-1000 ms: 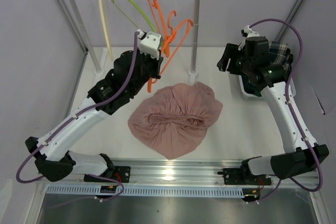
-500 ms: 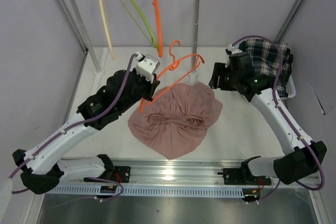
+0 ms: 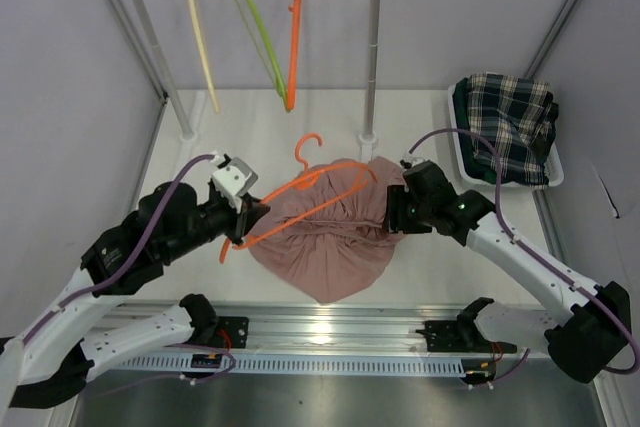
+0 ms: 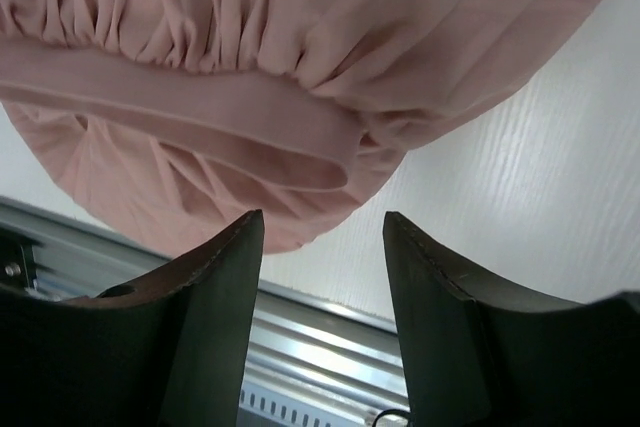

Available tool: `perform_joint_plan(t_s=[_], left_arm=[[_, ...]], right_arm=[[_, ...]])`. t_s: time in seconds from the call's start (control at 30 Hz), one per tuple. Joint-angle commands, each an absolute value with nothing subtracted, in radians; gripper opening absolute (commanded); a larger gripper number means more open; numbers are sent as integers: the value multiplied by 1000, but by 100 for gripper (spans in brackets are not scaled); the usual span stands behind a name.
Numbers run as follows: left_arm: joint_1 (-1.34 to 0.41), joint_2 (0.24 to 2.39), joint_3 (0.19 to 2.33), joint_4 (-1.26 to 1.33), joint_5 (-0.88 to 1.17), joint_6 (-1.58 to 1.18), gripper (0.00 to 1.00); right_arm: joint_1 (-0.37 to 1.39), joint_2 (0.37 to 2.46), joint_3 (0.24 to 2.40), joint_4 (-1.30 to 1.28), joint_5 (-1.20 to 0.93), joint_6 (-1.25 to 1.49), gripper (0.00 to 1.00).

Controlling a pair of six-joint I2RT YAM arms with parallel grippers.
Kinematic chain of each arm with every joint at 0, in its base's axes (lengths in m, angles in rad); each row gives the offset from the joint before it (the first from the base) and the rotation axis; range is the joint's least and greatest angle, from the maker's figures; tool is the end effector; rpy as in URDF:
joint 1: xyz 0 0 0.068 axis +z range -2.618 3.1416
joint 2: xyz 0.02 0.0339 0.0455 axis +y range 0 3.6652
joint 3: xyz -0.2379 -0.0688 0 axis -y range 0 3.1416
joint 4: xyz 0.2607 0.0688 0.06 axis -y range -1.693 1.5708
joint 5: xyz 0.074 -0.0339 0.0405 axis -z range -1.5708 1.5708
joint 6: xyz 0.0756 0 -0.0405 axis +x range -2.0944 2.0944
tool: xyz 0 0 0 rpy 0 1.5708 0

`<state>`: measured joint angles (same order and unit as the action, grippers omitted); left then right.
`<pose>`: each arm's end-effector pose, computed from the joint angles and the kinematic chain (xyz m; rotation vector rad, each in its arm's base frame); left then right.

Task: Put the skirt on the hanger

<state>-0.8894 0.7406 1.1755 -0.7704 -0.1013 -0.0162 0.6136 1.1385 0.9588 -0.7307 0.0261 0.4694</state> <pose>0.1297 -0.1478 0.3891 0.7559 1.7848 -0.5137 0.2295 0.1592 0.2238 -0.1710 2.5251 0.4188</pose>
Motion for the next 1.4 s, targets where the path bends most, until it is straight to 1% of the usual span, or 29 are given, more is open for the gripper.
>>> perform_joint_plan(t_s=[0.0,0.2,0.3,0.4,0.57,0.77,0.8,0.9,1.0,1.23,1.37], left_arm=[[-897,695,1149,-839,-19,-3,0],[-897,657,1150,-917,66,-3,0],[-899,660,1157,-952,89,-3,0],[-908,667,1157,-968,98,-3,0],[-923,698,1155,-966,69,-3,0],[-934,752,1154,-931,15,-3,0],[-934,758,1155,-924,6,-3,0],[-934,781,1160,-893,-38,23,0],[-934,795,1170,-856,-69,31,0],[-934,853,1174,-825,-20,63,0],[-937,870,1170,-808,46,83,0]], right_arm=[[678,1127,927,-677,60,541,55],[687,1172,888,-620,61,564,46],[687,1199,882,-608,69,563,43],[689,1219,865,-582,69,565,43],[690,1249,842,-548,74,572,41],[689,1250,839,-540,86,571,31],[689,1250,842,-543,87,569,27],[689,1247,850,-551,89,563,21],[689,1244,854,-561,87,557,17],[687,1209,887,-600,84,538,15],[686,1201,963,-641,100,522,16]])
